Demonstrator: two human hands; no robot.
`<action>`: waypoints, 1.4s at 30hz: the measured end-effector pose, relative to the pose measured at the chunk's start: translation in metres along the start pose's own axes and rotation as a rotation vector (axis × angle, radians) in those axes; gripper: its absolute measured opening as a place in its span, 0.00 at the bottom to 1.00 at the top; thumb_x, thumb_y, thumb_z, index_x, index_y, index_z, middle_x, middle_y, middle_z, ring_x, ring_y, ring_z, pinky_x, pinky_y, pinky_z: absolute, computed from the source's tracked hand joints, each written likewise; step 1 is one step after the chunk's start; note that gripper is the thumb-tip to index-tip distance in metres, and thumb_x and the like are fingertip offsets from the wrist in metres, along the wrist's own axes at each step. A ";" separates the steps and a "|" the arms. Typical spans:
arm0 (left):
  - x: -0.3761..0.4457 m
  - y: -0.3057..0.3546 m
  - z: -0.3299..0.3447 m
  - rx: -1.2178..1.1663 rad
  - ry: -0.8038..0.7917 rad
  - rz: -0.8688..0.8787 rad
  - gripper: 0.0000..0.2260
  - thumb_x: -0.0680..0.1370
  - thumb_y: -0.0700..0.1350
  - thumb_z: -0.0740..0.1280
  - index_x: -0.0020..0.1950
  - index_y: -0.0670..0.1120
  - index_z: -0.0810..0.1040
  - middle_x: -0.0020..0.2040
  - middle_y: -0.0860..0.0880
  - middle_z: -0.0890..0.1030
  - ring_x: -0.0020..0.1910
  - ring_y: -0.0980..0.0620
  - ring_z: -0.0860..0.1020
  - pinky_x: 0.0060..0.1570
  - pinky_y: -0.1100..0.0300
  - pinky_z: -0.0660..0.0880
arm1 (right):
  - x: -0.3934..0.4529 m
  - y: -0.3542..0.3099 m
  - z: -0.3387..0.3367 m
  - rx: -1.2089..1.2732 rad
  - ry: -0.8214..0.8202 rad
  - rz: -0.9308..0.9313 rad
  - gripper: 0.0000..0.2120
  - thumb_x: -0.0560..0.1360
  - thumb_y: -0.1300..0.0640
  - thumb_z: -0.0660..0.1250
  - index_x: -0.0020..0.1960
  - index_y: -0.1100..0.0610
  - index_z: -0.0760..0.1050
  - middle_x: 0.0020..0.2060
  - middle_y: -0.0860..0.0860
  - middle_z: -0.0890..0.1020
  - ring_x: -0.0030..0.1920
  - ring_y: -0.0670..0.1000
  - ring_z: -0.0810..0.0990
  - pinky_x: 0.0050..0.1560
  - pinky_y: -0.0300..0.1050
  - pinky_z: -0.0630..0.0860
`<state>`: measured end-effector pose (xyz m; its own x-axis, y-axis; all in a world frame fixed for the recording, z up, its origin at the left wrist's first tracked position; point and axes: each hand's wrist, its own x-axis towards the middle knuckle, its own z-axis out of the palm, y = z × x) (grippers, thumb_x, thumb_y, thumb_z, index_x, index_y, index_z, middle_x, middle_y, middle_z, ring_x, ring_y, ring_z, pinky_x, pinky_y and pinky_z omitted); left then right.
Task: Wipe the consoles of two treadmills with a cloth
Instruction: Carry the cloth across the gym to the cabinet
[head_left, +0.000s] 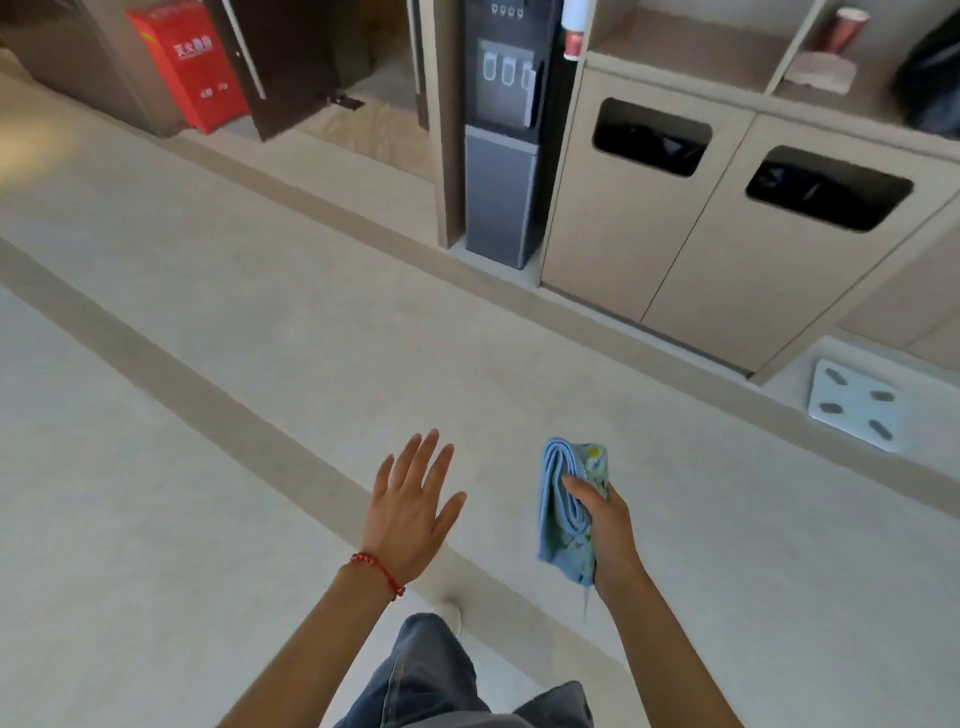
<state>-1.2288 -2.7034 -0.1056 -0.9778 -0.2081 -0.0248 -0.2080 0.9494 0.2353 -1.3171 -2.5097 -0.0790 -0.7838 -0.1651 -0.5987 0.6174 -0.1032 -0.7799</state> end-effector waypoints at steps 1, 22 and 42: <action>0.016 -0.006 -0.003 -0.001 0.003 0.036 0.28 0.82 0.59 0.44 0.67 0.42 0.72 0.67 0.41 0.73 0.64 0.39 0.72 0.58 0.40 0.67 | 0.007 -0.004 0.005 0.027 0.024 -0.006 0.04 0.74 0.62 0.66 0.48 0.57 0.77 0.41 0.55 0.81 0.41 0.55 0.79 0.47 0.50 0.76; 0.301 0.040 0.016 -0.097 -0.061 0.369 0.26 0.82 0.59 0.44 0.68 0.43 0.67 0.67 0.39 0.71 0.65 0.39 0.70 0.59 0.40 0.67 | 0.177 -0.118 -0.011 0.255 0.306 -0.064 0.04 0.75 0.62 0.64 0.47 0.57 0.77 0.41 0.57 0.81 0.41 0.56 0.80 0.43 0.47 0.77; 0.635 0.115 0.022 -0.109 -0.031 0.396 0.26 0.81 0.59 0.44 0.69 0.43 0.65 0.68 0.39 0.71 0.66 0.39 0.69 0.60 0.40 0.64 | 0.433 -0.340 -0.031 0.228 0.277 -0.129 0.04 0.75 0.62 0.64 0.47 0.57 0.77 0.40 0.56 0.81 0.39 0.55 0.80 0.38 0.45 0.79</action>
<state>-1.8740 -2.7212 -0.1157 -0.9823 0.1775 0.0599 0.1873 0.9237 0.3342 -1.8687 -2.5153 -0.0786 -0.8253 0.1316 -0.5491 0.4870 -0.3262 -0.8102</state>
